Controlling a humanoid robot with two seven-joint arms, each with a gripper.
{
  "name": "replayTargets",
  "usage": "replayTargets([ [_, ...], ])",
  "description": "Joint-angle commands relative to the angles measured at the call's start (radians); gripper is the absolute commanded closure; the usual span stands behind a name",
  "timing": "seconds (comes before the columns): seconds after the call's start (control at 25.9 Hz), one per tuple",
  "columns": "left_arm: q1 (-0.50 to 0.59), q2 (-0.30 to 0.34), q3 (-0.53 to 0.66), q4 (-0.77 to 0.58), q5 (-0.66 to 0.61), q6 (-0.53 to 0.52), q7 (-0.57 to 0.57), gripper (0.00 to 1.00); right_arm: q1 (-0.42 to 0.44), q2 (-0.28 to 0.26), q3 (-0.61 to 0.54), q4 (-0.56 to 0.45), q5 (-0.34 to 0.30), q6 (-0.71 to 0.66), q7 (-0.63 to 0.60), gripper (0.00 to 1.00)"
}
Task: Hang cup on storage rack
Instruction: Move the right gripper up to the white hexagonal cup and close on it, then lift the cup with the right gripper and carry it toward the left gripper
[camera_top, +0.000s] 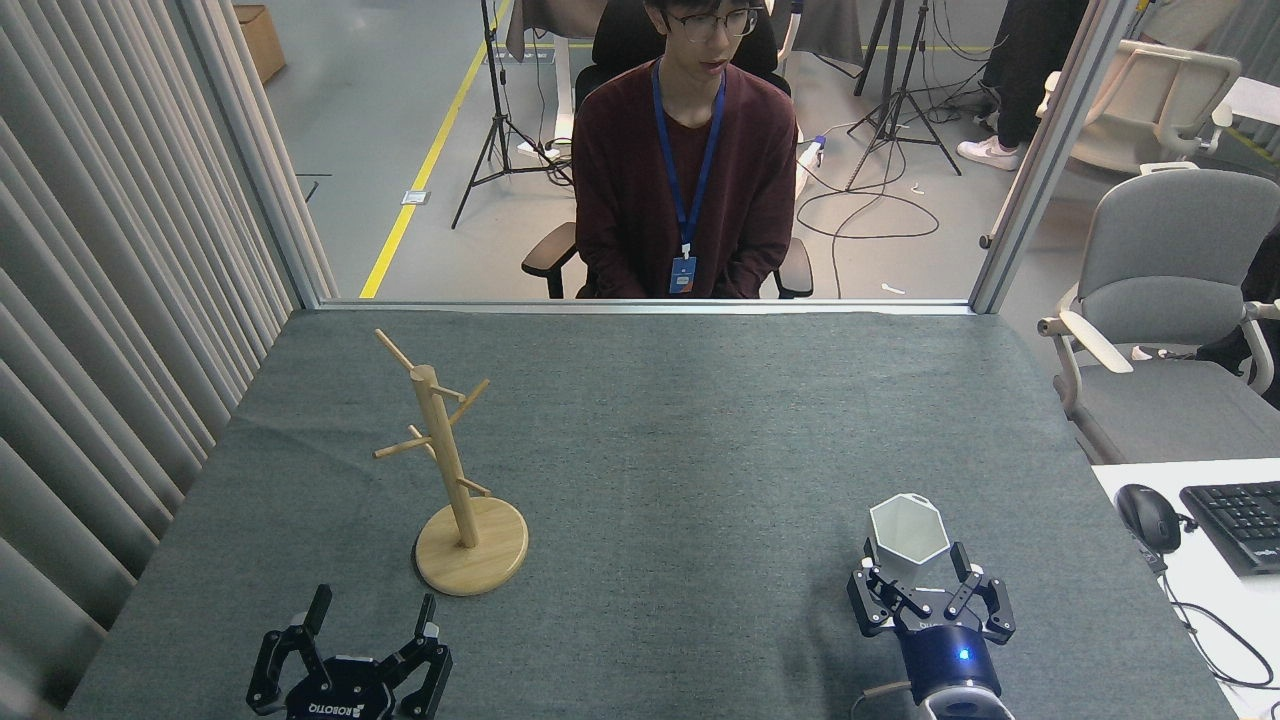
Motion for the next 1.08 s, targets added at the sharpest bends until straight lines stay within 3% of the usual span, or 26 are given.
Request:
replayTargets([
  [0.0,0.0,0.001,0.0,-0.001,0.0,0.0,0.0,0.01,-0.013,-0.002,0.0,0.019,0.0,0.0,-0.001,0.02],
  [0.19,-0.001,0.003,0.0,-0.001,-0.001,-0.001,0.001,0.01,-0.03,-0.001,0.003,0.037,0.003,0.006,-0.001,0.06],
  [0.27,-0.003,0.001,0.0,-0.001,-0.001,-0.004,0.001,0.01,-0.033,-0.004,0.003,0.042,0.006,0.006,-0.002,0.25],
  [0.35,-0.005,0.003,0.0,-0.001,-0.001,-0.007,0.004,0.01,-0.033,-0.005,0.003,0.042,0.006,0.003,-0.004,0.35],
  [0.54,-0.011,0.001,-0.003,-0.003,0.0,-0.009,0.07,0.01,-0.017,-0.01,0.008,0.019,0.006,0.0,-0.012,0.36],
  [0.73,-0.006,0.007,-0.026,-0.006,-0.012,-0.024,0.112,0.01,0.049,-0.008,0.008,-0.178,0.007,-0.005,-0.041,0.36],
  [1.04,-0.021,0.012,-0.212,0.043,-0.112,-0.056,0.112,0.01,0.162,0.016,0.011,-0.437,0.009,-0.032,-0.044,0.36],
])
